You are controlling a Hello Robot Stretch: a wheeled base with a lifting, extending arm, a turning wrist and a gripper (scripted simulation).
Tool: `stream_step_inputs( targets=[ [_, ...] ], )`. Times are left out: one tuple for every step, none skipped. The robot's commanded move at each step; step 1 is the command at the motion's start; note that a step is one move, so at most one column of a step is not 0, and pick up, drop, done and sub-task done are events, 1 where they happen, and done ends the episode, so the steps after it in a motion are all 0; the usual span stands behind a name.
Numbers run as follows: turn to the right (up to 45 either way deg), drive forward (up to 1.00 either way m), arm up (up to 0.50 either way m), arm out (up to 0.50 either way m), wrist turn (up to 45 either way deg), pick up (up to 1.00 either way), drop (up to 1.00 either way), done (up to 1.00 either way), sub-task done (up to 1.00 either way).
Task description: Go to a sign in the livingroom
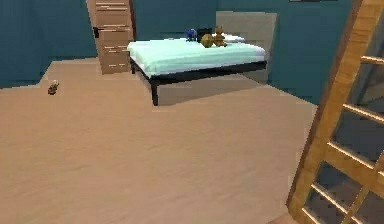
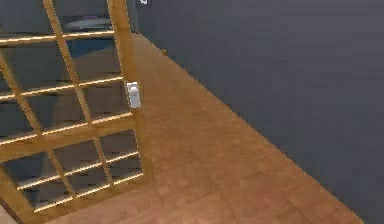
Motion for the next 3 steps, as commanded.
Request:
stream_step_inputs(
  targets=[
    [42.0,0.00,0.00,0.00,0.0,0.00,0.00,0.00,0.00],
    [0.0,0.05,0.00,0.00,0.0,0.00,0.00,0.00,0.00],
    [-45.0,0.00,0.00,0.00,0.0,0.00,0.00,0.00,0.00]
  ],
)
